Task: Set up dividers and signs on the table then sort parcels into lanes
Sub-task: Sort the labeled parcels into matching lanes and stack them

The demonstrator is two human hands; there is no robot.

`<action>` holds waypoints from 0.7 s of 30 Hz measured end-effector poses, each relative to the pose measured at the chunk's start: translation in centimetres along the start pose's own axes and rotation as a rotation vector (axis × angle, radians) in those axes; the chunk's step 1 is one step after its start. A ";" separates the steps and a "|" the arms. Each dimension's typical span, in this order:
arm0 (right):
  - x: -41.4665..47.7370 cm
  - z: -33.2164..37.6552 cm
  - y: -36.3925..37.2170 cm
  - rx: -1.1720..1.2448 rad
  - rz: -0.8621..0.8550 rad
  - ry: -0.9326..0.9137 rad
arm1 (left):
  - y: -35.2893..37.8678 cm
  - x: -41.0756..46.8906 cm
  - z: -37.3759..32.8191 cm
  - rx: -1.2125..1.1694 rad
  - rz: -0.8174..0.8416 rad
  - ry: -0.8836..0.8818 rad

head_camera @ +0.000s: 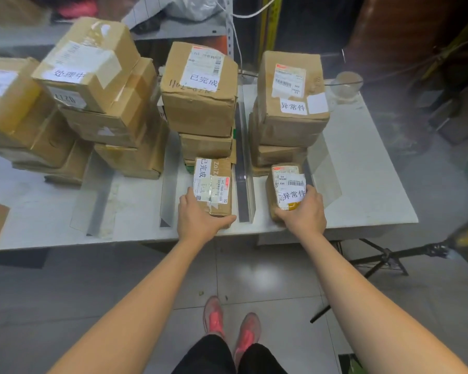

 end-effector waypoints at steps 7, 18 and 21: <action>-2.1 5.1 -3.3 0.027 -0.112 -0.227 | -6.1 0.1 -1.9 -0.068 -0.032 0.034; -9.2 19.0 -0.6 -0.201 0.039 -0.676 | -20.0 -1.1 2.1 0.358 -0.112 0.127; -12.0 22.2 0.6 -0.278 0.023 -0.741 | -24.1 -1.8 4.6 0.470 -0.139 0.139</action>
Point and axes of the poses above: each hand's wrist, its own x-axis towards the middle knuckle, its own y-axis out of the palm, z = x × y, the point moved 8 cm from there along x, towards the middle knuckle, and after that the axes turned 5 degrees about y, right-handed, at the moved point
